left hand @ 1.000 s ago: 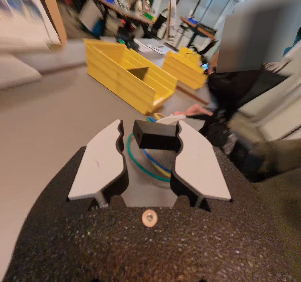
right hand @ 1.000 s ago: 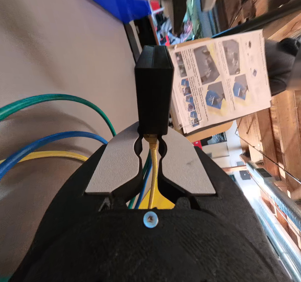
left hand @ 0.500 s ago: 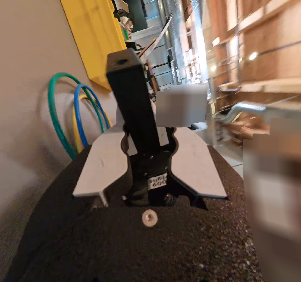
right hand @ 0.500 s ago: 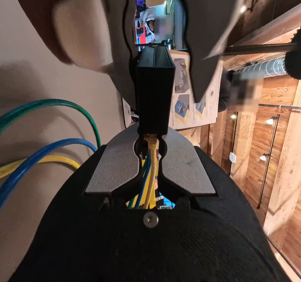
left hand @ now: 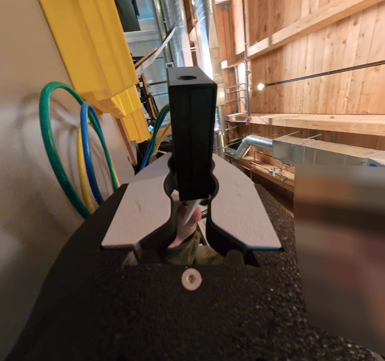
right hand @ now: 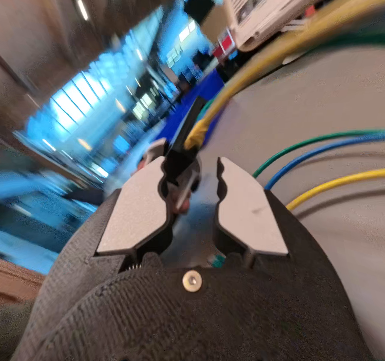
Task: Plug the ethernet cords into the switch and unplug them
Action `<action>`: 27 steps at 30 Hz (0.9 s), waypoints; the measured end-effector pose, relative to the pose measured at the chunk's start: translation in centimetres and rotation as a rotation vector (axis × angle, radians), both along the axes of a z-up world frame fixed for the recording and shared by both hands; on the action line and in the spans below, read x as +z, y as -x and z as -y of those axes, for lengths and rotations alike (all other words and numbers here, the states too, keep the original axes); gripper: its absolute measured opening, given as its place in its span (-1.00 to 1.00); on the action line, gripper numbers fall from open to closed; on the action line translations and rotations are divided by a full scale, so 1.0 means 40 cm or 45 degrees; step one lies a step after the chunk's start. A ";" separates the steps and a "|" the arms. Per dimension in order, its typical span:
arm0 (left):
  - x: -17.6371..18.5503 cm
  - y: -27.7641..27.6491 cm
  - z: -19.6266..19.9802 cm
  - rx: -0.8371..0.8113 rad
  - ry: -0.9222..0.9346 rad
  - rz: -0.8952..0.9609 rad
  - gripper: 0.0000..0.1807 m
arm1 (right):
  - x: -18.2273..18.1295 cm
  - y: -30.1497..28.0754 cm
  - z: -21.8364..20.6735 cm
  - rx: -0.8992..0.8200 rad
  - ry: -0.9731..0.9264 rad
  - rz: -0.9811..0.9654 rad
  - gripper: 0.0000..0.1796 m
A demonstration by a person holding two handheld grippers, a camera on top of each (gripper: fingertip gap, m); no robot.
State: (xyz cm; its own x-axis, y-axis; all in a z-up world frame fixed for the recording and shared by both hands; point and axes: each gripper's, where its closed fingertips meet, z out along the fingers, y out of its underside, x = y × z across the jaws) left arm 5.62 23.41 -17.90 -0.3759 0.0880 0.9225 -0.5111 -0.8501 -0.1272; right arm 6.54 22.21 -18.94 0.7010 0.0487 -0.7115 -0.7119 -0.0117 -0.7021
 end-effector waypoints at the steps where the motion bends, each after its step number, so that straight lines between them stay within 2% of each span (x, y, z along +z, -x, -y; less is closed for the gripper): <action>1: 0.001 -0.001 0.003 0.004 0.006 0.014 -0.68 | 0.004 -0.015 0.001 -0.010 -0.108 -0.192 -0.58; 3: -0.012 -0.004 -0.002 0.034 0.001 0.001 -0.68 | 0.002 -0.013 -0.005 0.026 -0.212 -0.335 -0.72; 7: -0.025 0.001 -0.011 0.073 -0.105 0.008 -0.68 | -0.001 -0.030 -0.006 -0.123 -0.215 -0.327 -0.72; 10: -0.014 0.001 -0.007 0.075 -0.187 0.037 -0.69 | -0.003 -0.024 -0.019 -0.112 -0.189 -0.341 -0.71; 13: -0.016 -0.004 0.004 0.066 -0.273 0.041 -0.69 | 0.008 -0.038 -0.022 -0.148 -0.232 -0.398 -0.85; 27: -0.045 -0.019 0.016 0.108 -0.417 0.054 -0.68 | -0.025 -0.054 -0.018 -0.212 -0.217 -0.543 -0.85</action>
